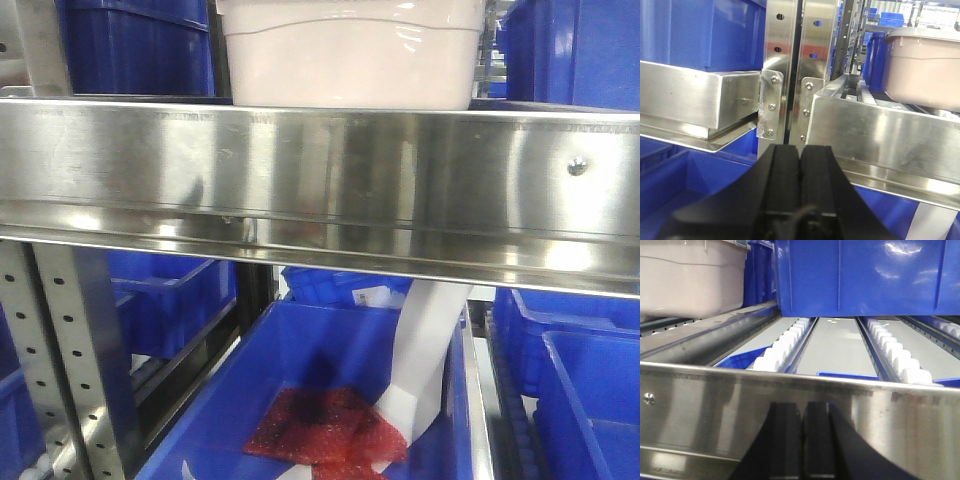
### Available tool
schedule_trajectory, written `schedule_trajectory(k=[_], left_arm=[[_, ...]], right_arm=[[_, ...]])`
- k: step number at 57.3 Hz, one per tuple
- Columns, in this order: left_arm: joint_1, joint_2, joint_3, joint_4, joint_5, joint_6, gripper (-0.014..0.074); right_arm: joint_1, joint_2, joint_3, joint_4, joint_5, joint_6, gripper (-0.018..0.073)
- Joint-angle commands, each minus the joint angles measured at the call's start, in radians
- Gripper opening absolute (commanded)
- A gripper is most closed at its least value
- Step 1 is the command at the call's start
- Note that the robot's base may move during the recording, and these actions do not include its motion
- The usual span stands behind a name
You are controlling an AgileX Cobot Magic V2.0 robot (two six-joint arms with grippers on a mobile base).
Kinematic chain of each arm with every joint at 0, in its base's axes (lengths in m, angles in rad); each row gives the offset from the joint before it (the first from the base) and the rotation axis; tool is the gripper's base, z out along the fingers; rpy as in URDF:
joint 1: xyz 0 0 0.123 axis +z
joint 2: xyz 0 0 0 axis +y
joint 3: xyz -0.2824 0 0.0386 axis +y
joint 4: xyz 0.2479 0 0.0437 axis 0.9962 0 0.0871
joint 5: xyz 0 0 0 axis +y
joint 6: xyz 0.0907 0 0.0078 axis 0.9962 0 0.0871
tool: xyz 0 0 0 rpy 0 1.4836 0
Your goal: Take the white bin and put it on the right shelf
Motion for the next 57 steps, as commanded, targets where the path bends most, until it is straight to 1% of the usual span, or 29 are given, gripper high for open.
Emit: schedule_trajectory(k=[1,8,57], left_arm=[[-0.005,-0.011,0.008,-0.006,-0.093,-0.003,-0.0117],[-0.005,-0.011,0.008,-0.006,-0.093,-0.003,-0.0118],[-0.005,-0.011,0.008,-0.006,-0.093,-0.003,-0.0118]], right_arm=[[-0.001,-0.019,-0.025,0.0,-0.097,0.003,0.0078],[-0.001,-0.019,-0.025,0.0,-0.074,0.003,0.0078],[-0.001,-0.019,-0.025,0.0,-0.074,0.003,0.0078]])
